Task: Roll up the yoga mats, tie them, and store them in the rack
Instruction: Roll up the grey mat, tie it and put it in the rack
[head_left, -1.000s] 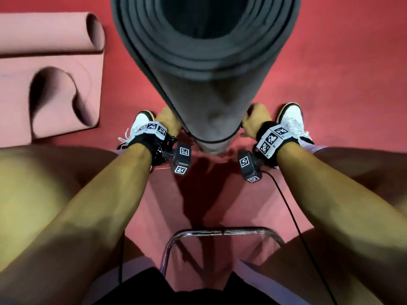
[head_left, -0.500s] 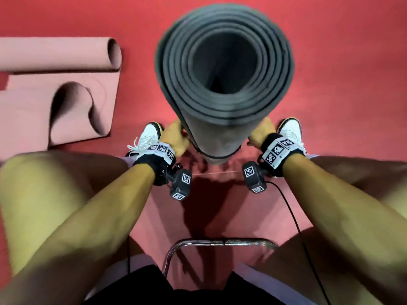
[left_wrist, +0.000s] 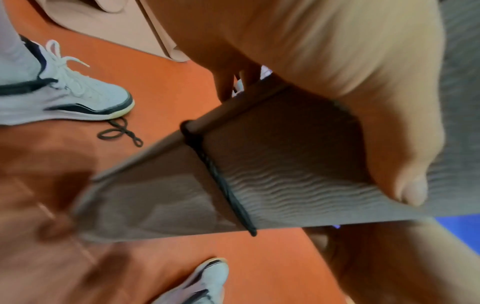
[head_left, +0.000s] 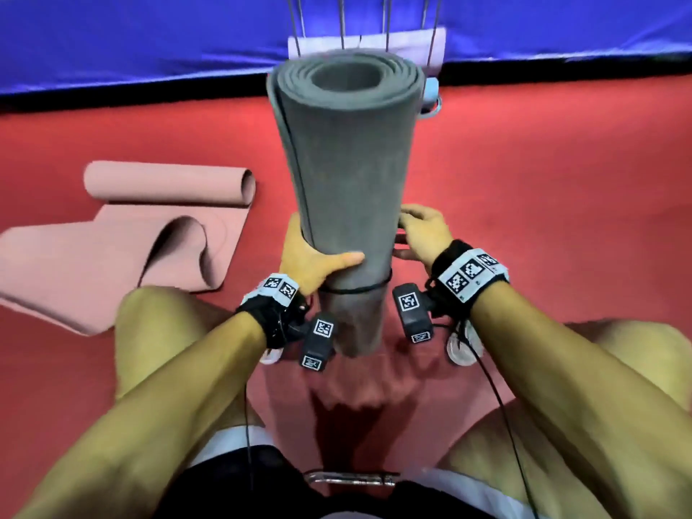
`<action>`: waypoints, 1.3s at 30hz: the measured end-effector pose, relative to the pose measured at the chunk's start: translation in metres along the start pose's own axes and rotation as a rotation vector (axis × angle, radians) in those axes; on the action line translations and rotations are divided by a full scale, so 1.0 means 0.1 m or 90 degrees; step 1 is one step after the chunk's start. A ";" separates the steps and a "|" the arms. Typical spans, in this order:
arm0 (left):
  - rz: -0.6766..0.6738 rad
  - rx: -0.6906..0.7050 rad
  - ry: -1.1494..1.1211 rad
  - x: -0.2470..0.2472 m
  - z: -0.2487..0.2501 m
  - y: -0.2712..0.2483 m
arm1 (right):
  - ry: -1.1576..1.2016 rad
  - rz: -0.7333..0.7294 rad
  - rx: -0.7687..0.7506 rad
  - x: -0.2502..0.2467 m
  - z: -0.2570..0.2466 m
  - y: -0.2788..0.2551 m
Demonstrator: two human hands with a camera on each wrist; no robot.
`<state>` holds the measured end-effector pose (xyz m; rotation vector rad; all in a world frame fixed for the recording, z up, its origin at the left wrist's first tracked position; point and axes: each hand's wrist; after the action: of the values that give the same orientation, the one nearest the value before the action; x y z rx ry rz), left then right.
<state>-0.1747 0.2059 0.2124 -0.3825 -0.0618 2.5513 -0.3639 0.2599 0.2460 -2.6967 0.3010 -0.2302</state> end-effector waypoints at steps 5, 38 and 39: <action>0.147 0.021 -0.183 -0.31 0.83 0.09 | -0.118 0.079 -0.214 0.24 -0.71 -0.24; 0.254 -0.013 0.422 -0.52 1.51 -0.39 | -1.260 0.231 -0.268 0.30 -0.95 -1.01; 0.250 -0.011 0.419 -0.49 1.50 -0.38 | -1.260 0.227 -0.265 0.31 -0.93 -1.01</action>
<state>-0.1578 0.2173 0.3732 -1.3260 0.2598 2.6552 -0.3352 0.3065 0.3752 -1.8047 0.1319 2.4673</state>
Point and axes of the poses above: each hand's wrist, its own y-axis towards the middle knuckle, its own x-axis out of the palm, z = x × y, and after that the axes turned 15 degrees about -z, right-handed
